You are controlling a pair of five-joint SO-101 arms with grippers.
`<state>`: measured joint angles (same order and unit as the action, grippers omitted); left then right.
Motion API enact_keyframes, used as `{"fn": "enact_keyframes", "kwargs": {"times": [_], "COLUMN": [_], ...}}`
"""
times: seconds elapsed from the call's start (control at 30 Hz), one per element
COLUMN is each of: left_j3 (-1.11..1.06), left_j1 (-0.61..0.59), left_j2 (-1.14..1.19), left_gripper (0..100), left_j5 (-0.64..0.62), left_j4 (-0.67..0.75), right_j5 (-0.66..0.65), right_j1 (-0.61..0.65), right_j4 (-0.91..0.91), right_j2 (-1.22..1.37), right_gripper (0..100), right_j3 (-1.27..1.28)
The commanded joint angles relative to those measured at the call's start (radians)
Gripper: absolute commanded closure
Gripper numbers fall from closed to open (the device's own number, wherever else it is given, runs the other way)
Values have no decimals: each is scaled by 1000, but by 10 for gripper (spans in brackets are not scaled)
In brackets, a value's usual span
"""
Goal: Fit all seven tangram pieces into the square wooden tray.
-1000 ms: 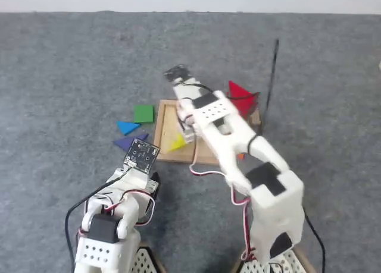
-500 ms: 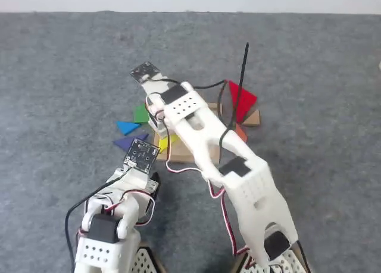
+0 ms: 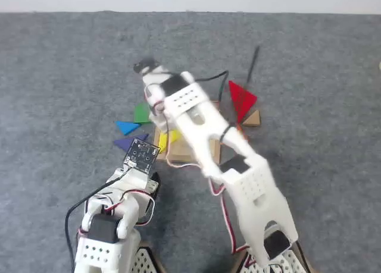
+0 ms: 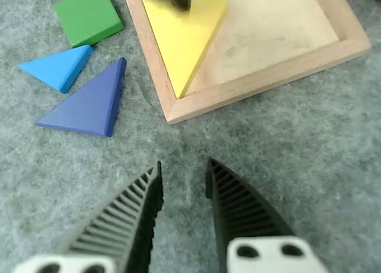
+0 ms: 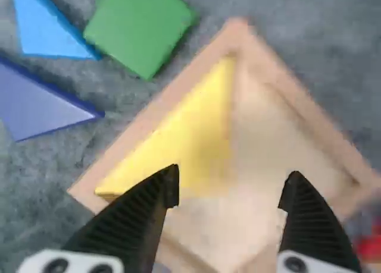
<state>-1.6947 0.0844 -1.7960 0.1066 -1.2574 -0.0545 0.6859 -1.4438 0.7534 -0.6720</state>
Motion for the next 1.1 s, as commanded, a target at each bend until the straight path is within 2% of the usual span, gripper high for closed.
{"fn": "enact_keyframes", "kwargs": {"times": [0.0,0.1,0.17,0.27,0.33,0.43,0.57,0.67,0.77,1.07], "left_j3": [12,12,12,12,12,12,12,12,12,12], "left_j1": [-8,-8,-8,-8,-8,-8,-8,-8,-8,-8], "left_j2": [-17,-17,-17,-17,-17,-17,-17,-17,-17,-17], "left_gripper": [884,884,884,884,884,884,884,884,884,884], "left_j5": [-9,-9,-9,-9,-9,-9,-9,-9,-9,-9], "left_j4": [-3,-3,-3,-3,-3,-3,-3,-3,-3,-3], "right_j5": [-68,-164,-275,-425,-456,-405,-218,-86,-60,-51], "right_j1": [-139,-236,-288,-360,-392,-420,-432,-453,-469,-467], "right_j4": [-54,-77,-97,-93,-59,18,87,107,127,203], "right_j2": [-202,-265,-268,-205,-133,-31,56,74,76,154], "right_gripper": [721,719,718,718,718,717,715,676,641,641], "right_j3": [-63,-63,-61,-63,-68,-68,-69,-69,-69,-69]}}
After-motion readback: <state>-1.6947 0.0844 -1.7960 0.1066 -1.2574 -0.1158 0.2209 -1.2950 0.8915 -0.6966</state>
